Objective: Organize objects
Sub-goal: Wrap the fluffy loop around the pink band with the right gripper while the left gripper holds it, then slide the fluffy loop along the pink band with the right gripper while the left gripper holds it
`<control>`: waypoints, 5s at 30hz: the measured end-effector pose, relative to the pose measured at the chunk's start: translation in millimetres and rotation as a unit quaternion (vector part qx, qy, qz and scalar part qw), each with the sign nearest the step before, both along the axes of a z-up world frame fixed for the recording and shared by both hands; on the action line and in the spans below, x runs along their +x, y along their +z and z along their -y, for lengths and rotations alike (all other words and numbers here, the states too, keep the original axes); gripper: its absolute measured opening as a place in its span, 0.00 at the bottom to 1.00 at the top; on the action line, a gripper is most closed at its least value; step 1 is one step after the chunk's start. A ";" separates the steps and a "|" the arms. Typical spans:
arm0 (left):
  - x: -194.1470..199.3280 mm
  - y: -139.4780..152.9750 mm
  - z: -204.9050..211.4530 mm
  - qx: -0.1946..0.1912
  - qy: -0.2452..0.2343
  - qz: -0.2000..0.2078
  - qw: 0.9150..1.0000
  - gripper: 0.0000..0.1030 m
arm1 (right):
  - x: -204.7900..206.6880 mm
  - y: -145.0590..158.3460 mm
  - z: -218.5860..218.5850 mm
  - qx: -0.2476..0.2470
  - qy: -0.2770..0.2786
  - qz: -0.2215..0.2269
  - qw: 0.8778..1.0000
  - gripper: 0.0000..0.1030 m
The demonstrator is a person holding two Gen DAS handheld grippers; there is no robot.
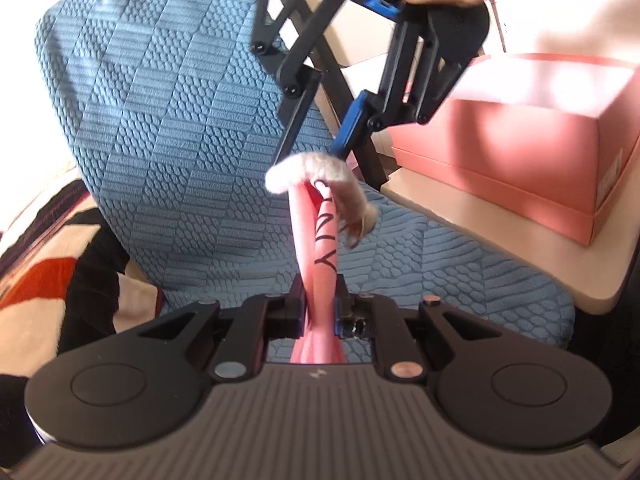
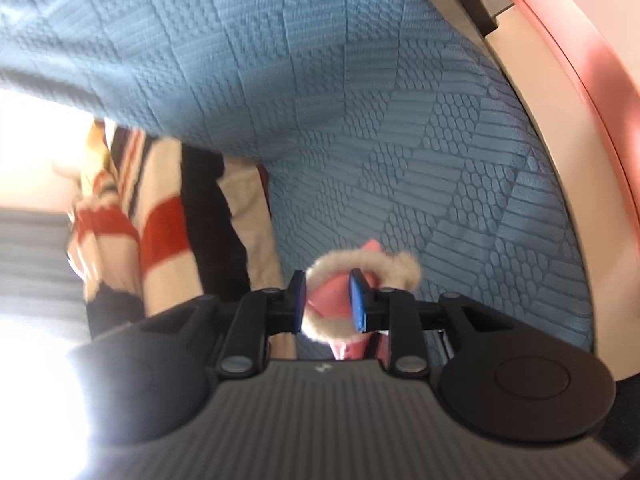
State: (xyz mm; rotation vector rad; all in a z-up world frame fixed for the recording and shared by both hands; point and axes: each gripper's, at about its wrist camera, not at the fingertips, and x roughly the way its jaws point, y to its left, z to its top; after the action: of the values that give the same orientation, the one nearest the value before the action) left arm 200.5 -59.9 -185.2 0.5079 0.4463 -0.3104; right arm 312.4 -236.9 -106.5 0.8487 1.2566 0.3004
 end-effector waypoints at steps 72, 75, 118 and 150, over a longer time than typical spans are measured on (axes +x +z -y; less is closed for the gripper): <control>-10.5 3.2 6.0 -0.042 0.017 0.049 0.998 0.15 | -58.1 26.5 -2.9 -0.001 0.001 0.137 0.991 0.16; -18.3 1.1 11.2 -0.029 0.003 0.062 0.998 0.13 | -56.6 28.2 -0.1 -0.003 -0.002 0.116 0.993 0.17; -88.5 9.3 30.3 -0.020 -0.069 0.270 0.960 0.08 | 3.0 30.5 -7.5 0.036 0.200 0.015 0.979 0.25; -74.4 22.5 -10.6 -0.139 -0.011 0.193 0.971 0.11 | -63.2 68.8 35.6 0.159 0.017 0.179 0.971 0.69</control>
State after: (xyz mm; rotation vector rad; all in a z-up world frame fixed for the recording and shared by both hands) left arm 126.1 -49.4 -162.7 0.2882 0.0161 -0.2814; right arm 249.2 -272.5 -37.7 0.9943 0.8963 0.6650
